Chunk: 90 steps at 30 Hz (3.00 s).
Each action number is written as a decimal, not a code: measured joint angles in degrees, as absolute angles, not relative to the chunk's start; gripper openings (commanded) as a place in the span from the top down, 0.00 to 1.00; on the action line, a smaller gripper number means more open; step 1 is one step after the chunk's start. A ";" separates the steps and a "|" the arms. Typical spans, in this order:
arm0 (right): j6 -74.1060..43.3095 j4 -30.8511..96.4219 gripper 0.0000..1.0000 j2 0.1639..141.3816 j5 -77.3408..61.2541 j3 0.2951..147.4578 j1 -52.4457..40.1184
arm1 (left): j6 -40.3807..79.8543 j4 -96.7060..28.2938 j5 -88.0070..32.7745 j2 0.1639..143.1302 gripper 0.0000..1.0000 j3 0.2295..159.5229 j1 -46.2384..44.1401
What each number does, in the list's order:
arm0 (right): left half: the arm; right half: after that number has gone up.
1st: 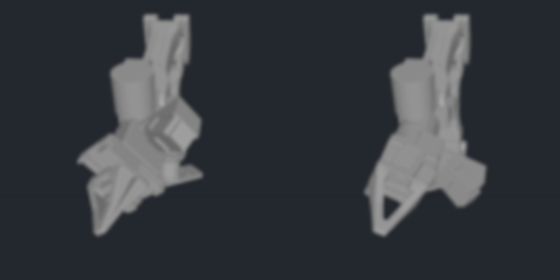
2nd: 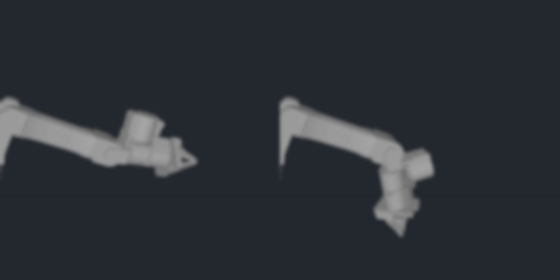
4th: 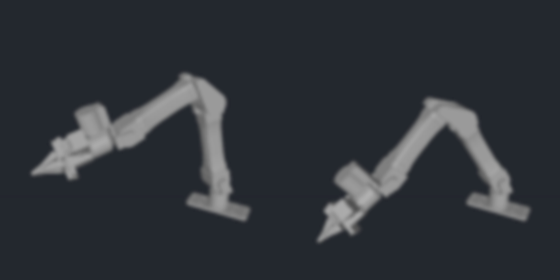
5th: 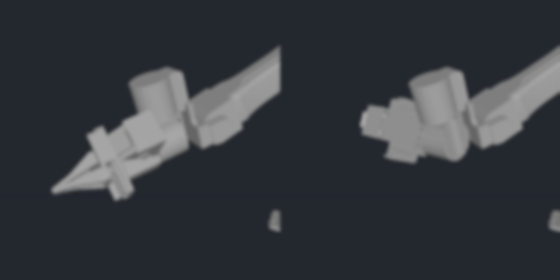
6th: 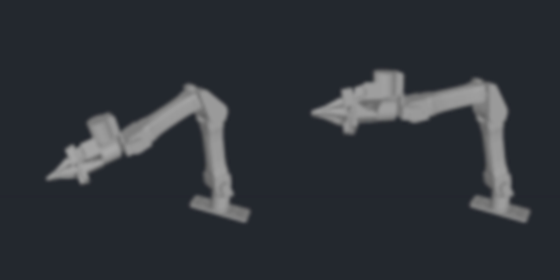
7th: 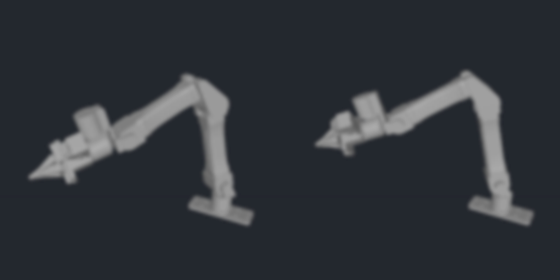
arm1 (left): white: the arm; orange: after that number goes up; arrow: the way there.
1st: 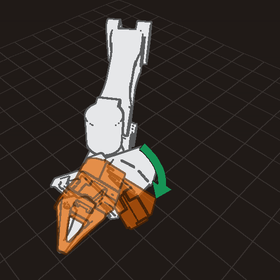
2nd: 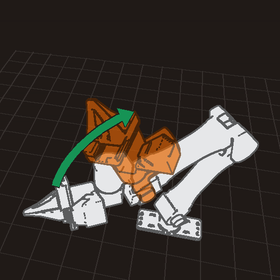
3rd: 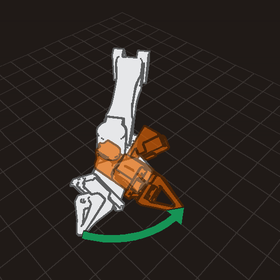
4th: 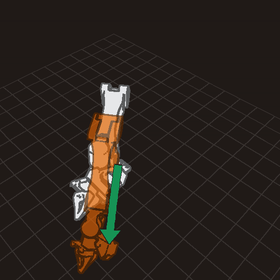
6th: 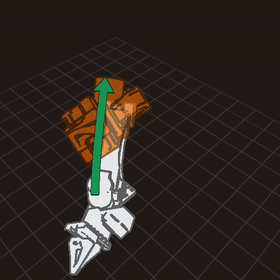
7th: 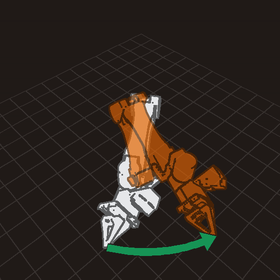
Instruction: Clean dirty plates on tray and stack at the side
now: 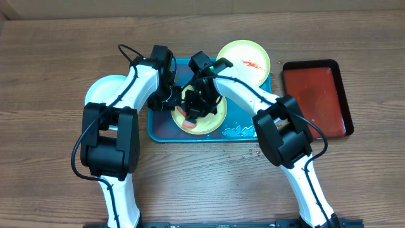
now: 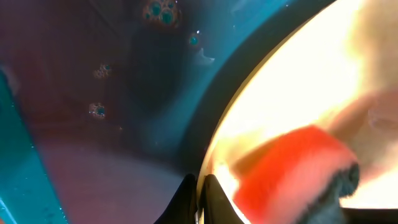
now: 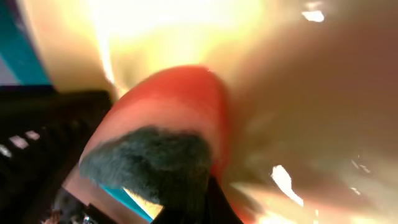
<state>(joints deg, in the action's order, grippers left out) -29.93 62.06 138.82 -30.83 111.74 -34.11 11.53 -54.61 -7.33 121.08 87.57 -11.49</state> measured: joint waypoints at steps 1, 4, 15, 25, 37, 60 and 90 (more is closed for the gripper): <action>-29.80 63.44 0.96 138.82 -30.44 111.77 -33.89 | 11.60 -54.63 -7.51 121.08 0.96 87.57 -11.49; -29.71 67.92 0.96 138.28 -27.57 111.87 -33.08 | 11.64 -54.59 -8.21 121.08 0.96 87.55 -11.60; -30.11 72.55 0.96 135.37 -1.45 111.85 -31.68 | 11.64 -54.41 -8.40 121.08 0.96 87.50 -11.62; -30.87 60.97 0.96 135.28 5.87 111.77 -32.51 | 11.66 -54.54 -8.38 121.08 0.96 87.50 -11.62; -28.97 51.53 0.96 135.98 -13.30 111.61 -33.93 | 11.86 -54.54 -8.38 121.08 0.96 87.50 -11.62; -25.47 80.60 0.96 135.37 -0.91 116.62 -33.56 | 11.84 -55.40 -8.51 121.08 0.96 87.64 -11.27; -25.50 81.06 0.96 106.39 4.49 126.02 -15.97 | 12.21 -60.47 41.12 96.12 0.96 89.95 -24.25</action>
<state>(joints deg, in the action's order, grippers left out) -25.50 81.06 106.39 4.49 126.02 -15.97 12.21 -60.47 41.12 96.12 89.95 -24.25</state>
